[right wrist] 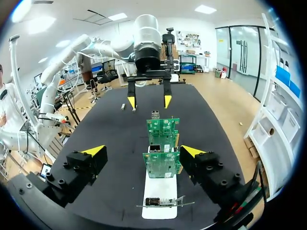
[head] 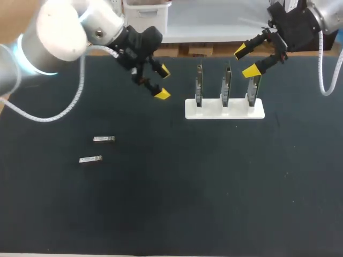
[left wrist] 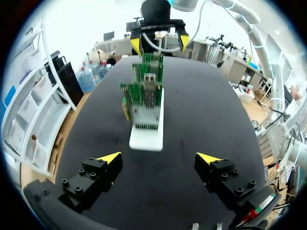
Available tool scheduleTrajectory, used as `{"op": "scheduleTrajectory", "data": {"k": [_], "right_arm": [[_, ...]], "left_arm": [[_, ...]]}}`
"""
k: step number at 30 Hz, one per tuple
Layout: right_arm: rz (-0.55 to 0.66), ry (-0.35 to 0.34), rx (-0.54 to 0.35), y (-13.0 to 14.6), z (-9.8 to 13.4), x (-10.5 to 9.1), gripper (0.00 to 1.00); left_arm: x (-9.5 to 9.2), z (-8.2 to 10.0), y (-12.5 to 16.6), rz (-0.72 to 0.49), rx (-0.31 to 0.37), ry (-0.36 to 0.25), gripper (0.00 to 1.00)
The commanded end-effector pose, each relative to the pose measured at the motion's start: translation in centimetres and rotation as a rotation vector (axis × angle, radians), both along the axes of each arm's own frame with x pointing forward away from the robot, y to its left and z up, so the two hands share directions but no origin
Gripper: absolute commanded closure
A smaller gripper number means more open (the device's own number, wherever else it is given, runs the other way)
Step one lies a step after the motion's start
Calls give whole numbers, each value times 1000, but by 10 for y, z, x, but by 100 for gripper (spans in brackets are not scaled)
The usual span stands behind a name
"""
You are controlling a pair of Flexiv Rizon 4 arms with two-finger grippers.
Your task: Pick up the optical module with the left hand, and insert it into the network port with the right hand.
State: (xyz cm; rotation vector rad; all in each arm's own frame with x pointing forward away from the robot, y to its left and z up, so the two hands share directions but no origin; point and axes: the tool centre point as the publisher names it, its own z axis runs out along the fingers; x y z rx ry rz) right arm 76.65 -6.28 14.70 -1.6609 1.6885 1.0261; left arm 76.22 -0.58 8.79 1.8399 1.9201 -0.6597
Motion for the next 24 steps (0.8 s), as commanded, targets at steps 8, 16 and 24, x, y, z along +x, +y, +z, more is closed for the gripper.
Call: {"op": "scheduleTrajectory", "data": {"k": [8,16,24], "right_arm": [[-5,-4,-1,0,0,-3,0],[-5,-4,-1,0,0,-3,0],[-5,-4,-1,0,0,-3,0]], "left_arm": [[-66,9,96,78,300,-84,0],[-88,-10,136,32,482,-54,0],[-97,-36,160,14,558,-32,0]]}}
